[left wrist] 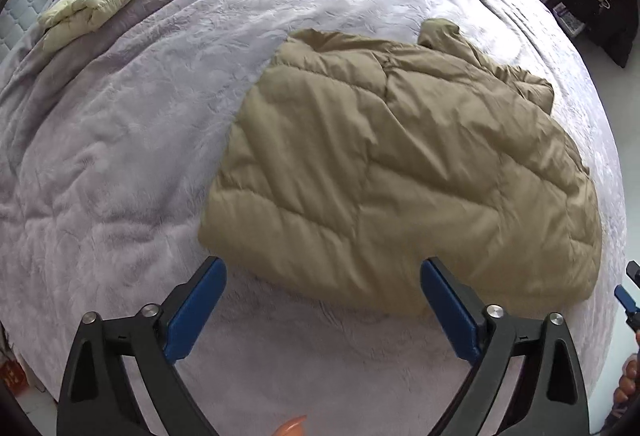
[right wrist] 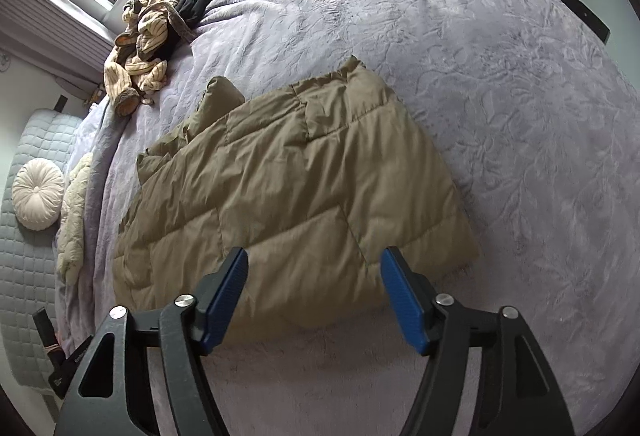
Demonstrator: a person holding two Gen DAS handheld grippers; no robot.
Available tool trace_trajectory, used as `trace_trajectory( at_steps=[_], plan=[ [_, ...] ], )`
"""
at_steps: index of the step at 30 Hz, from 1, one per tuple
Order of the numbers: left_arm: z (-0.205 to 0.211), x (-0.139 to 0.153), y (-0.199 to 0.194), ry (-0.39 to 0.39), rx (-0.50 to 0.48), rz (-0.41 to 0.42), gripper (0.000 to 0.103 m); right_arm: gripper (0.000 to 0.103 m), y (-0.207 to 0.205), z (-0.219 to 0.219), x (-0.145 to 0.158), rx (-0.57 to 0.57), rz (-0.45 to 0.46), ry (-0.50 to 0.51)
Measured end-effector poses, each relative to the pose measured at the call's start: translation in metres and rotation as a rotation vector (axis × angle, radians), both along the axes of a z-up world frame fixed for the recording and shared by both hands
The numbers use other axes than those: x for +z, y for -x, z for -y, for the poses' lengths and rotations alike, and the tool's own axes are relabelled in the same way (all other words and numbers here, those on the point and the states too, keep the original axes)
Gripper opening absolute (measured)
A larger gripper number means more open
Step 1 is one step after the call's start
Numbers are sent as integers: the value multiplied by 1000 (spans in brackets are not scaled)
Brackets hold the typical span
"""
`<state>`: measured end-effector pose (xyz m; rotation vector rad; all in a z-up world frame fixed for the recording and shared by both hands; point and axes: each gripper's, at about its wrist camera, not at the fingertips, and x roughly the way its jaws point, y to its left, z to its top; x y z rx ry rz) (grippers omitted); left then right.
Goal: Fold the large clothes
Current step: 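Move both open tools beside the folded coat bundle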
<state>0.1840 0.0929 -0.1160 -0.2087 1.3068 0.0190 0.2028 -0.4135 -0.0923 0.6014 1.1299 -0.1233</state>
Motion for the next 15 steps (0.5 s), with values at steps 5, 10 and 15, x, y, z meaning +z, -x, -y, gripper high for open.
trace_trajectory(
  at_steps=[5, 10, 15],
  plan=[
    [5, -4, 14, 16, -8, -14, 103, 93, 22, 1, -5, -18, 4, -33],
    [9, -6, 24, 12, -23, -25, 103, 103, 39, -3, -10, -21, 13, -44],
    [4, -12, 31, 4, -18, -44, 103, 103, 50, -10, -18, -35, 17, -100]
  ],
)
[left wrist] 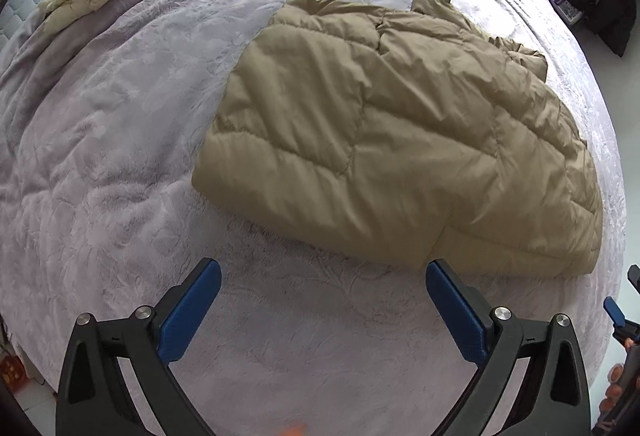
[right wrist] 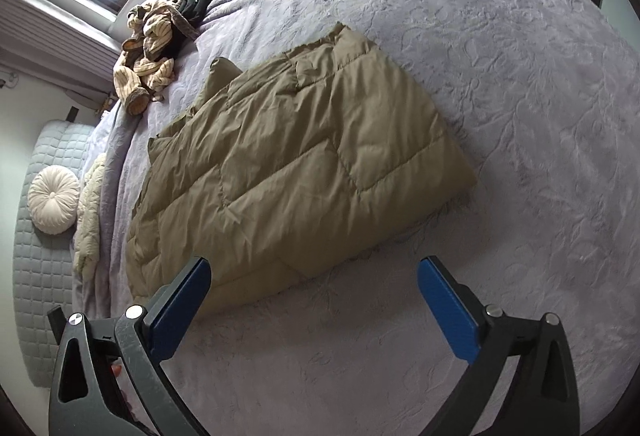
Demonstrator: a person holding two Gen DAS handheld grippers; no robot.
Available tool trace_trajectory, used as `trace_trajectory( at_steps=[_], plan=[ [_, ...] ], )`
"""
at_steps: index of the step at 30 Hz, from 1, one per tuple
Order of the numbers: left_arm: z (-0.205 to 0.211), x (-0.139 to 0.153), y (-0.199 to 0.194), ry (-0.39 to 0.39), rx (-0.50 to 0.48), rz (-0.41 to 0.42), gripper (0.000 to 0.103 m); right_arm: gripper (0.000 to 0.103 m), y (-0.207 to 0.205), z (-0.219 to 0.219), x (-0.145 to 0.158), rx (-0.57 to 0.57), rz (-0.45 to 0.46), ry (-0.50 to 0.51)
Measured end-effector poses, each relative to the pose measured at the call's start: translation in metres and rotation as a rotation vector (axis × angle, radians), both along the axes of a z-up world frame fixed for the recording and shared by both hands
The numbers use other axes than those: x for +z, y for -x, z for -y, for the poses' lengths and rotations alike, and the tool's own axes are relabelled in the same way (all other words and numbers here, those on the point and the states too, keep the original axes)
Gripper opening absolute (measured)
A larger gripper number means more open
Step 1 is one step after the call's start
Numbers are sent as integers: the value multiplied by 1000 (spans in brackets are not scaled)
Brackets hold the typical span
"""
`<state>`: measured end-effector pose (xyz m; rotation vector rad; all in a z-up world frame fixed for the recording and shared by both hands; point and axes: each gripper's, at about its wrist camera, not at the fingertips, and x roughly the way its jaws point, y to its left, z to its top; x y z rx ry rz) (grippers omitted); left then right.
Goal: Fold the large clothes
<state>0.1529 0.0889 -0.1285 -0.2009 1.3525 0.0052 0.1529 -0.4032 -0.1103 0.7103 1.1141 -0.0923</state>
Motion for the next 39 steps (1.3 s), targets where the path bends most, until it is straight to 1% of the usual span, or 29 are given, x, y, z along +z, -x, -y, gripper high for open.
trace_trajectory(
  at_steps=[2, 3, 5, 8, 10, 12, 14, 16, 22, 26, 27, 29, 31, 34, 39],
  plan=[
    [-4, -5, 3, 12, 15, -22, 103, 103, 4, -1, -6, -13, -8, -35],
    [-6, -9, 5, 34, 23, -37, 103, 103, 6, -1, -9, -26, -13, -49],
    [-10, -15, 9, 88, 34, -60, 103, 103, 11, -3, -13, -41, -14, -45],
    [-14, -23, 15, 113, 67, -77, 103, 103, 16, -7, -20, -41, -18, -36],
    [-14, -27, 18, 113, 79, -79, 103, 103, 18, -10, -27, -36, -36, -52],
    [-13, -29, 19, 109, 80, -73, 103, 103, 19, -11, -36, -35, -60, -97],
    [-11, -31, 19, 102, 80, -64, 103, 103, 21, -10, -48, -52, -88, -184],
    [-11, -33, 16, 105, 83, -54, 103, 103, 23, -8, -58, -76, -104, -232],
    [-16, -40, 5, 124, 106, -38, 103, 103, 21, 1, -78, -120, -113, -304],
    [-14, -45, -4, 143, 113, -25, 103, 103, 18, 7, -86, -140, -108, -333],
    [-16, -45, -5, 163, 117, -17, 103, 103, 16, 8, -89, -145, -107, -341],
    [-22, -47, -9, 236, 136, 3, 103, 103, 12, 10, -92, -150, -103, -356],
    [-35, -52, -12, 320, 184, 20, 103, 103, 9, 11, -95, -157, -91, -379],
    [-53, -60, -17, 385, 245, 32, 103, 103, 6, 12, -99, -165, -69, -415],
    [-70, -78, -21, 467, 274, 43, 103, 103, -5, 16, -107, -169, -31, -468]
  ],
)
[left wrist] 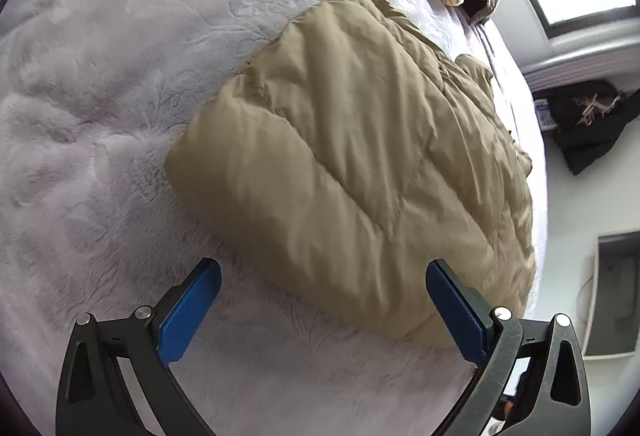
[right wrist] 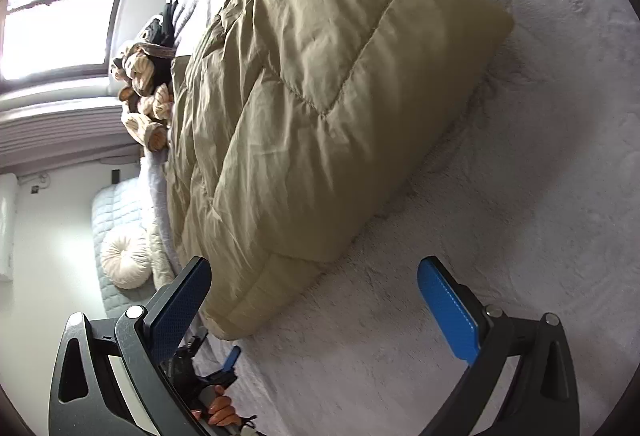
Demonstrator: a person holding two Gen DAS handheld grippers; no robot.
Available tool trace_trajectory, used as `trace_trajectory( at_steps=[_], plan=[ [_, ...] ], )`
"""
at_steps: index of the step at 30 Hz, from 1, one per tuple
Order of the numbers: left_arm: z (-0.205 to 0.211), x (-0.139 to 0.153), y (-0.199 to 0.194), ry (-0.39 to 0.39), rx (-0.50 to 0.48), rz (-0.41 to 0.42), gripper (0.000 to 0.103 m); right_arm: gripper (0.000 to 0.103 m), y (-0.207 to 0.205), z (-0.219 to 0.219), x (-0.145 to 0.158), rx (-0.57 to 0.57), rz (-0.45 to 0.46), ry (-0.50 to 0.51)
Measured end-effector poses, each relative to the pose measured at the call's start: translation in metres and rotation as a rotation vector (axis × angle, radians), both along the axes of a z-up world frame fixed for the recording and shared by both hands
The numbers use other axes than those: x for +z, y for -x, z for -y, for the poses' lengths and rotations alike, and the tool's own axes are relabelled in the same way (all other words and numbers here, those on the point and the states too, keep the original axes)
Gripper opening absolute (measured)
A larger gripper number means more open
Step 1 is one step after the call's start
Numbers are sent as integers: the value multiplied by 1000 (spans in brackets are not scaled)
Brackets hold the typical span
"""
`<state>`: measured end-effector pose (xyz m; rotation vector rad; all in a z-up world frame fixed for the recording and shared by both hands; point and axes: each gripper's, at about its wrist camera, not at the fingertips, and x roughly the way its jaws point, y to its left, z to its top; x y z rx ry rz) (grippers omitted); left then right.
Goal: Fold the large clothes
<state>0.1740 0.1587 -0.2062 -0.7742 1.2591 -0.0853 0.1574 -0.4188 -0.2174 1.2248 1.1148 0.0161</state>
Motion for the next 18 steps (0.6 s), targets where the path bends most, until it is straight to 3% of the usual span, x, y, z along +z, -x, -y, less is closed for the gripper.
trace_trajectory(
  at_steps=[8, 18],
  plan=[
    [8, -21, -23, 23, -3, 42, 103, 103, -15, 1, -17, -17, 76, -68],
    [21, -40, -54, 34, 171, 39, 100, 103, -56, 3, -48, -76, 151, -170]
  ],
)
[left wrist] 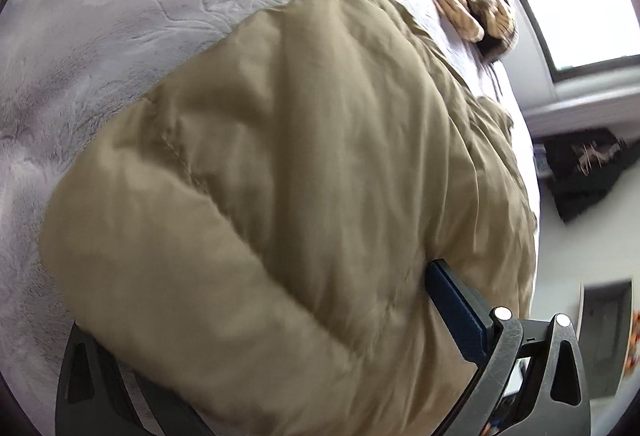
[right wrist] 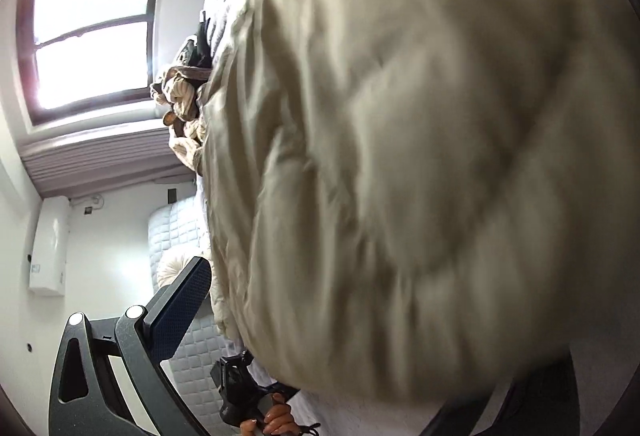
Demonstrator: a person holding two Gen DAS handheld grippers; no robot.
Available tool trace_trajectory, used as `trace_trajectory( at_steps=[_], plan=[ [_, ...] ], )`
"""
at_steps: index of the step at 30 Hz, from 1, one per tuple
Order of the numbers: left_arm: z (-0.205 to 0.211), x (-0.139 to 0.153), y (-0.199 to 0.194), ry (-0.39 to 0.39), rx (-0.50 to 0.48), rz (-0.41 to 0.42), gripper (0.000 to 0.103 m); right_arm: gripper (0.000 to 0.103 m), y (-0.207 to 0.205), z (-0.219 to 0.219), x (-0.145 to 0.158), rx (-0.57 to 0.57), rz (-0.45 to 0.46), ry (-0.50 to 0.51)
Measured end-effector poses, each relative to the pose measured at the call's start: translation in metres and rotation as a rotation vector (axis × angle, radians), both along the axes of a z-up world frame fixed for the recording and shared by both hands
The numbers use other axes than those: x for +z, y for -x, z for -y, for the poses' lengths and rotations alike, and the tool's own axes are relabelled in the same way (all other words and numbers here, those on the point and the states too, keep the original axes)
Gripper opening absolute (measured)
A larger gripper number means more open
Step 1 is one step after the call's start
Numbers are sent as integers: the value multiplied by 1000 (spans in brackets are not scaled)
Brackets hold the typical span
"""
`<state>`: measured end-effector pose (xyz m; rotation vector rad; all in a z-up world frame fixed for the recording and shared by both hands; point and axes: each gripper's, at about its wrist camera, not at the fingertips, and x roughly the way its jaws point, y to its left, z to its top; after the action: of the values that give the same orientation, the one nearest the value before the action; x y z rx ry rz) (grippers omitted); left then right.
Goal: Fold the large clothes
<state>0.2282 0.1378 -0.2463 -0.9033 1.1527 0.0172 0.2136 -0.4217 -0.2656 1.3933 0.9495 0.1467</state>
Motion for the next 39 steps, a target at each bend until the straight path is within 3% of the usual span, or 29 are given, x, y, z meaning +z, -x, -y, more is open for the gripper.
trace_trajectory(
  at_steps=[1, 2, 4, 5, 6, 7, 9, 12, 14, 20, 26, 35, 39],
  plan=[
    [1, 1, -2, 3, 21, 2, 84, 103, -2, 0, -3, -8, -9, -2],
    [0, 1, -2, 15, 25, 7, 74, 103, -2, 0, -5, -18, -17, -7],
    [1, 6, -4, 58, 16, 36, 40, 102, 1, 2, -7, -37, -29, -31],
    [1, 9, -3, 62, 6, 50, 35, 95, 2, 3, -7, -46, -40, -40],
    [3, 14, -3, 58, -11, 67, 27, 73, 4, 4, -9, -52, -56, -49],
    [5, 21, -4, 49, -30, 87, 23, 62, 6, 6, -12, -52, -82, -61],
    [10, 32, -5, 40, -42, 115, 21, 40, 9, 9, -17, -55, -94, -93],
    [9, 46, -2, 45, -44, 152, 19, 27, 11, 10, -9, -35, -67, -89],
    [6, 57, 8, 56, -42, 175, 19, 24, 14, 9, -1, -11, -45, -86],
    [1, 83, 43, 63, -88, 198, 19, 23, 30, 11, 15, 38, -14, -98],
    [-10, 84, 89, 84, -186, 142, 19, 23, 65, 8, 29, 81, -21, -69],
    [-38, 84, 157, 103, -316, 62, 19, 23, 160, -11, 32, 50, -92, -57],
    [-43, 76, 175, 67, -388, 28, 19, 25, 194, -19, 29, 24, -125, -26]
  ],
)
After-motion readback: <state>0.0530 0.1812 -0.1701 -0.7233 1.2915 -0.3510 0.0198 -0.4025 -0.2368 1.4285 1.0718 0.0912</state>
